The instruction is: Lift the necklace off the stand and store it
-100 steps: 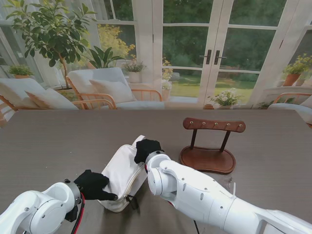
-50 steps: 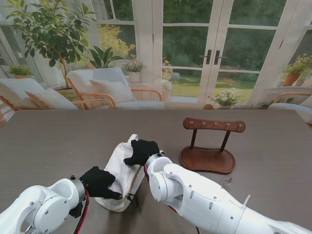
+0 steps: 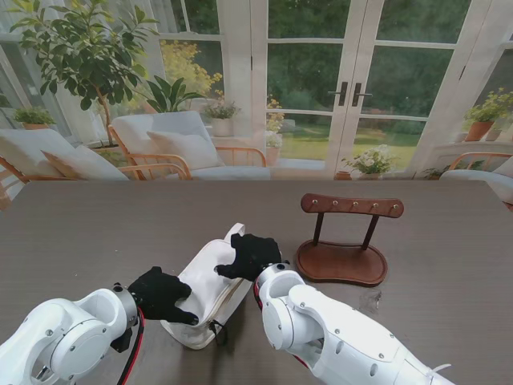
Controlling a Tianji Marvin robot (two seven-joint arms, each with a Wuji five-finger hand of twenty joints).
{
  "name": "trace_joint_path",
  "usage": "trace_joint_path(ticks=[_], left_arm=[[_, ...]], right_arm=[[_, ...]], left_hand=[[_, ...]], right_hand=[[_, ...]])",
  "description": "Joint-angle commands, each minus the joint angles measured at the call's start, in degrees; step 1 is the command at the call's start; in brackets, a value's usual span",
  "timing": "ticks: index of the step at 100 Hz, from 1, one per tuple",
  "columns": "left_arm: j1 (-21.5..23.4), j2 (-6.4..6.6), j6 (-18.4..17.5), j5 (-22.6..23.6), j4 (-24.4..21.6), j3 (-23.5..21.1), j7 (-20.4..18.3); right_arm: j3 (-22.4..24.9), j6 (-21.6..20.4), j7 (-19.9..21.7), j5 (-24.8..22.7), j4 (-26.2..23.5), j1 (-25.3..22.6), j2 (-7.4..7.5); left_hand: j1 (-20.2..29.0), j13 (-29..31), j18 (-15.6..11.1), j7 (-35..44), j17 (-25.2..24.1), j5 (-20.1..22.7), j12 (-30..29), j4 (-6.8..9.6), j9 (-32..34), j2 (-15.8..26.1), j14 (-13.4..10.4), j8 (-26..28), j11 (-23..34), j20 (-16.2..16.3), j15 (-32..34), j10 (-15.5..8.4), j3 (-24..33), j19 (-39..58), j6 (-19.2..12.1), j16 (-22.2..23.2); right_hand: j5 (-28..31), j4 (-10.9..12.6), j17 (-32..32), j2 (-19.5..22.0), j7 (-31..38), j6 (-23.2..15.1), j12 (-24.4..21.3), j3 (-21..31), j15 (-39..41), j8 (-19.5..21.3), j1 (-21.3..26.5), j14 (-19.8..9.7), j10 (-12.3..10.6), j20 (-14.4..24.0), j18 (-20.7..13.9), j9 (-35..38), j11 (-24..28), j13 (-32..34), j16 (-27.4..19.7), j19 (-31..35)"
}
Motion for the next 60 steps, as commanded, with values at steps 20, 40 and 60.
trace_joint_path(ticks=[20, 40, 60], left_arm=[[1.02, -0.17, -0.07, 0.34, -1.15, -0.97, -1.31], [0.62, -0.13, 0.24, 0.25, -0.76, -0.31, -1.44], [0.25, -0.14, 0.23, -0.06, -0.32, -0.31, -1.16]], right_arm=[[2.39, 1.24, -1.29, -1.96, -0.94, -2.21, 0.16], [5.46, 4.75, -2.29, -6.2, -4.08, -4.87, 1.11], [5.83, 4.87, 2.19, -3.49, -4.35, -5.22, 2.02]], left_hand=[[1.04, 1.52, -0.8, -2.04, -0.03, -1.76, 0.31, 2.04, -1.41, 2.04, -0.45, -0.7, 0.63, -0.34, 0.74, -0.44, -1.76, 2.48, -3.38, 0.41], [1.15, 1.43, -0.82, -2.1, -0.08, -1.93, 0.25, 2.1, -1.45, 2.18, -0.48, -0.71, 0.63, -0.45, 0.7, -0.57, -2.14, 2.55, -3.41, 0.37], [1.35, 1.51, -0.84, -2.11, -0.07, -1.95, 0.24, 2.17, -1.36, 2.26, -0.55, -0.72, 0.7, -0.54, 0.72, -0.56, -2.41, 2.58, -3.47, 0.36]], right_hand=[[5.18, 1.24, -1.92, 0.68, 4.0, -3.25, 2.28, -0.26, 6.47, 1.9, -2.31, -1.57, -1.58, 2.17, -0.13, 3.58, 5.06, 4.96, 2.73, 5.1], [17.5, 1.63, 4.15, 2.66, 12.76, -8.35, 10.37, -2.38, 18.85, 9.38, -4.08, -4.63, -4.78, 3.87, -0.83, 14.29, 13.53, 13.76, 8.63, 13.22], [25.14, 2.15, 9.48, 5.8, 11.61, -8.73, 12.84, -4.88, 22.93, 10.64, -6.0, -5.84, -5.33, 4.15, -0.98, 23.76, 12.45, 21.38, 10.29, 18.01]])
